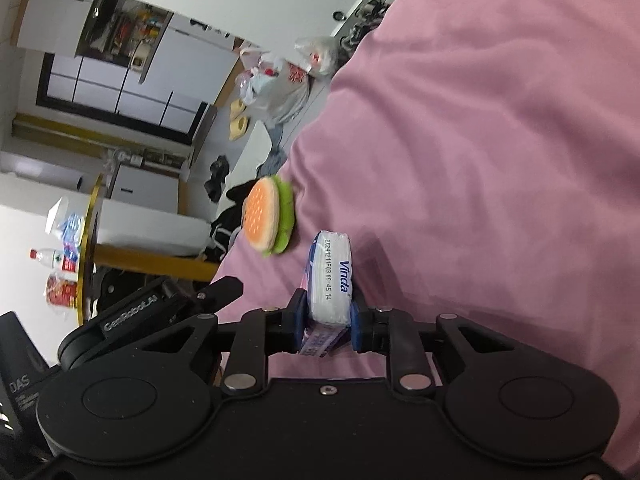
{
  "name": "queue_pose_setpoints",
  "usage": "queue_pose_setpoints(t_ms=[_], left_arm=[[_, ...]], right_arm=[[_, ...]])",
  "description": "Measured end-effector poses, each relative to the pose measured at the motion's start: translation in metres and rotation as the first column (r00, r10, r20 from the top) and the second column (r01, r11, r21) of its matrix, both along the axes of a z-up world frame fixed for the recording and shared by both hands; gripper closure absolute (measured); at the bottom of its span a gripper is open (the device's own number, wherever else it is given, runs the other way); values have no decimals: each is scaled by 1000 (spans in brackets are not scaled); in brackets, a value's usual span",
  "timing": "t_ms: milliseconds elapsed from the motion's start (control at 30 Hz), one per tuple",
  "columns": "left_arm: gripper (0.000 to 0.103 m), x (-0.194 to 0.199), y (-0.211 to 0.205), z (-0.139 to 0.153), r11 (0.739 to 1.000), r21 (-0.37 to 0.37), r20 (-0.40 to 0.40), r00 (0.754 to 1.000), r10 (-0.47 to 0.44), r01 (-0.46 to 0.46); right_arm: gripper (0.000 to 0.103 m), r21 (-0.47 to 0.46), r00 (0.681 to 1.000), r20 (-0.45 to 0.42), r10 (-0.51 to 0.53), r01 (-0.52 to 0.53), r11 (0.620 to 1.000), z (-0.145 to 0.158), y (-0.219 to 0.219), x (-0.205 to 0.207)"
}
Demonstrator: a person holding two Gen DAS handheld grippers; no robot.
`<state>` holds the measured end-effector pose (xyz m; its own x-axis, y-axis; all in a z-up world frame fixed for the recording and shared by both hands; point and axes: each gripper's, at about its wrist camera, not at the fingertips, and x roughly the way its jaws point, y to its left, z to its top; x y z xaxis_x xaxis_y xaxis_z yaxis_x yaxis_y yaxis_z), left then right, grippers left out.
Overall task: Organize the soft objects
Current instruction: 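Lift the tissue pack with the right tool while the left tool grasps the burger plush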
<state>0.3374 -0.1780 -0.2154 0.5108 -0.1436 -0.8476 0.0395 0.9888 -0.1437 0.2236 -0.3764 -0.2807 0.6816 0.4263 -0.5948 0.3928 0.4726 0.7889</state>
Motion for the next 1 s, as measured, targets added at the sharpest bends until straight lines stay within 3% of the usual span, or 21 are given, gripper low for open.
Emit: queue_pose_setpoints(t_ms=[233, 400, 500, 667, 1000], left_arm=[[35, 17, -12, -9, 1000, -8, -2, 1000, -8, 8], [34, 26, -14, -11, 997, -77, 2, 1000, 1, 0], [33, 29, -23, -10, 997, -71, 17, 1000, -19, 21], [32, 31, -39, -10, 994, -83, 43, 997, -61, 65], [32, 35, -61, -27, 994, -62, 4, 996, -92, 92]], right_arm=[[82, -6, 997, 3, -72, 72, 997, -6, -8, -1], [82, -15, 985, 8, -172, 172, 985, -10, -18, -3], [82, -24, 974, 5, -227, 227, 974, -13, -24, -6], [82, -28, 975, 9, -221, 221, 975, -20, -22, -1], [81, -36, 978, 11, -207, 207, 978, -18, -19, -2]])
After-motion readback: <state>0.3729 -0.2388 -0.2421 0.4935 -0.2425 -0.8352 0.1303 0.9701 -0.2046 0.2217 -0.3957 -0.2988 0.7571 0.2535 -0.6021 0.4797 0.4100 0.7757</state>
